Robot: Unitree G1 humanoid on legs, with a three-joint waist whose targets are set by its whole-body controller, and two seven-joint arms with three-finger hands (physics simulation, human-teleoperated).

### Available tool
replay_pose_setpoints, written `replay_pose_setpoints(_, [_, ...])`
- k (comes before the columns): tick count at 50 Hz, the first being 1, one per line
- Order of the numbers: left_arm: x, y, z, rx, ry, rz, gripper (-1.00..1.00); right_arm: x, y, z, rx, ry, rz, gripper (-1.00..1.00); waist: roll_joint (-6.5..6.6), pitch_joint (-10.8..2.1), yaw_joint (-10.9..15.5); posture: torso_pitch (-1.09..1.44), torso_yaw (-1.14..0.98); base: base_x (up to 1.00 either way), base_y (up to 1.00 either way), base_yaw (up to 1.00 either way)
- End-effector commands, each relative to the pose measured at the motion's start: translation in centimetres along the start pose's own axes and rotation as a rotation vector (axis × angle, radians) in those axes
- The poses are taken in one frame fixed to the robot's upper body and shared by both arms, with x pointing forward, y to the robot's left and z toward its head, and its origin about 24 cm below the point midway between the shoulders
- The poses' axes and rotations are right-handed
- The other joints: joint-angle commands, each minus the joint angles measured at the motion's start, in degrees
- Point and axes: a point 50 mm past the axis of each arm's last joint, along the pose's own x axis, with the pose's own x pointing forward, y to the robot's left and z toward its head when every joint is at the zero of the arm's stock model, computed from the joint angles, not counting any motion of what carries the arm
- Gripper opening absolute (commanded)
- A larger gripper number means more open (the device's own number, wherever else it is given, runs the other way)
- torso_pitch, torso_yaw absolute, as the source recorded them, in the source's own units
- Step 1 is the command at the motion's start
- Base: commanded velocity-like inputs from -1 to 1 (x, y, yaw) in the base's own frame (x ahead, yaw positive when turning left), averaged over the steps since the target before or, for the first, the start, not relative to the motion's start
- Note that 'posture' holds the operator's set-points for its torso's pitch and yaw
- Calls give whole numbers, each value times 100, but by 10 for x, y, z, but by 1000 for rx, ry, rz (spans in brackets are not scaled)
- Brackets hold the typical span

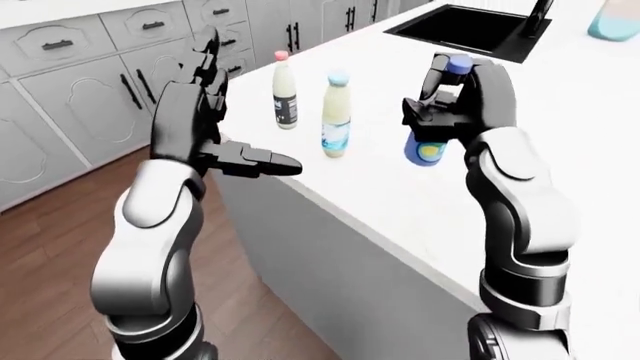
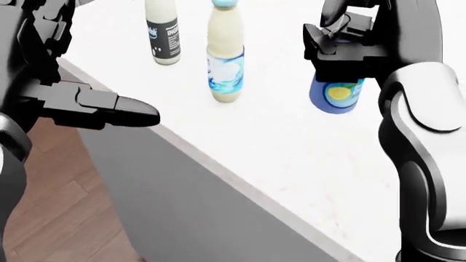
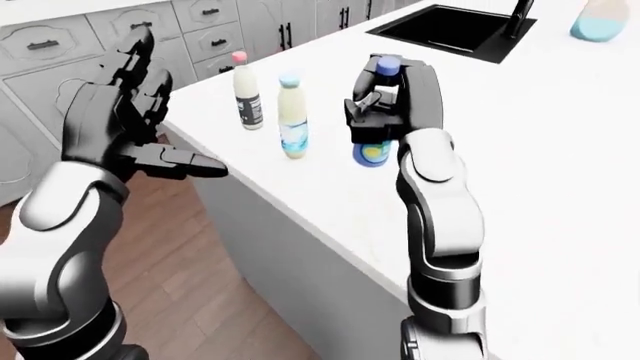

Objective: Move the drinks to the dining counter.

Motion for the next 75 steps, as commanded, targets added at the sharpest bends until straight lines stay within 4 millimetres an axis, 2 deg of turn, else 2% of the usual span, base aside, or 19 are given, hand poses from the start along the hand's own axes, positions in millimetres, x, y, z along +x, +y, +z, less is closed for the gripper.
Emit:
replay_pose_setpoints(1, [-3, 0, 18, 11, -98, 2, 100, 1, -4, 22, -2, -117, -23, -100, 24, -154, 25, 0, 0, 0, 0, 0])
replay_pose_setpoints(11, [-4, 0, 21, 10, -99, 3, 100, 10, 0, 9, -15, -92, -35, -100, 16, -172, 61, 0, 0, 0, 0, 0])
replay_pose_setpoints(18, [-3, 1, 19, 10, -98, 4, 100, 24, 5, -12, -14, -64, -50, -100, 22, -195, 61, 0, 0, 0, 0, 0])
replay_pose_setpoints(24, [-3, 1, 17, 6, -97, 4, 100, 30, 4, -12, -10, -74, -75, -100, -2, -214, 75, 0, 0, 0, 0, 0])
replay_pose_setpoints(37, [-4, 1, 18, 10, -97, 5, 100, 45, 9, -45, -8, -42, -94, -100, -6, -247, 74, 0, 0, 0, 0, 0])
replay_pose_setpoints(44, [-4, 2, 19, 10, -97, 6, 100, 45, 9, -56, -18, -26, -105, -100, -21, -260, 84, 0, 0, 0, 0, 0])
replay_pose_setpoints(50, [-4, 2, 19, 11, -98, 7, 100, 44, 7, -57, -19, -26, -109, -100, -41, -264, 92, 0, 0, 0, 0, 0])
replay_pose_setpoints(59, [-3, 2, 21, 11, -100, 8, 100, 44, 7, -58, -17, -29, -104, -67, -51, -261, 96, 0, 0, 0, 0, 0])
replay_pose_setpoints(63, [-3, 2, 21, 12, -99, 8, 100, 44, 6, -59, -18, -29, -103, -36, -52, -258, 98, 0, 0, 0, 0, 0])
replay_pose_setpoints(71, [-3, 2, 21, 11, -100, 8, 100, 43, 4, -59, -21, -28, -103, 4, -60, -262, 102, 0, 0, 0, 0, 0])
replay_pose_setpoints(72, [-3, 2, 21, 12, -101, 8, 100, 42, 4, -59, -21, -28, -104, 15, -62, -262, 102, 0, 0, 0, 0, 0])
replay_pose_setpoints(73, [-3, 3, 21, 12, -101, 8, 100, 42, 4, -58, -20, -29, -105, 40, -64, -263, 103, 0, 0, 0, 0, 0])
replay_pose_setpoints(75, [-2, 3, 21, 13, -101, 7, 100, 43, 3, -59, -21, -29, -106, 47, -66, -260, 103, 0, 0, 0, 0, 0])
